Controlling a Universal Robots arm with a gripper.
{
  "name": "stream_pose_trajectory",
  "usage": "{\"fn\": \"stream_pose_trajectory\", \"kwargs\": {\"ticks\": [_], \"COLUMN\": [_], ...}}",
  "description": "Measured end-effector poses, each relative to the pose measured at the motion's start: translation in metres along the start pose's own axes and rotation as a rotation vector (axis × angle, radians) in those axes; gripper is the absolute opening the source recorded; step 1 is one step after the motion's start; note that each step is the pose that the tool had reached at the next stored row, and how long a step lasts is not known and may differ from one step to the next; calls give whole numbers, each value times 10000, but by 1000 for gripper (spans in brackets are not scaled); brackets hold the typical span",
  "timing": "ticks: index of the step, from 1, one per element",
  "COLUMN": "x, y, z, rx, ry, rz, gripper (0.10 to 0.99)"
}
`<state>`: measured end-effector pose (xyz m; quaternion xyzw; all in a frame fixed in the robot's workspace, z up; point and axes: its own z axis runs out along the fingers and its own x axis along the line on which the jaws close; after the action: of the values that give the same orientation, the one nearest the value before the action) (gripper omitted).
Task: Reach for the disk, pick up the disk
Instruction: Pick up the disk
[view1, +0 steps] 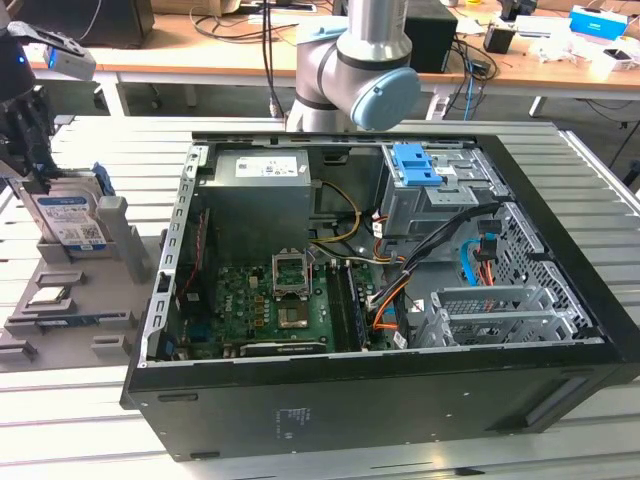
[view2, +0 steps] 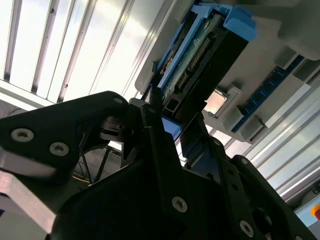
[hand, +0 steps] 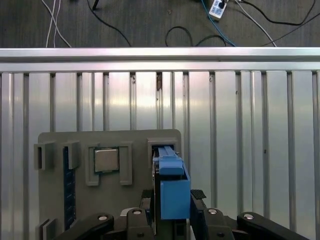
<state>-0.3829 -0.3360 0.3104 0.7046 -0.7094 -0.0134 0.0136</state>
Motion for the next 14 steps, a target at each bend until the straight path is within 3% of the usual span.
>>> {"fn": "stream_pose_trajectory", "kwargs": {"ticks": [9,14], "x": [0,0], "y": [-5,39], "z": [127,162], "rx": [0,2], "ry": [4,6], "rz": [-99,-167], "gripper": [424,424]}}
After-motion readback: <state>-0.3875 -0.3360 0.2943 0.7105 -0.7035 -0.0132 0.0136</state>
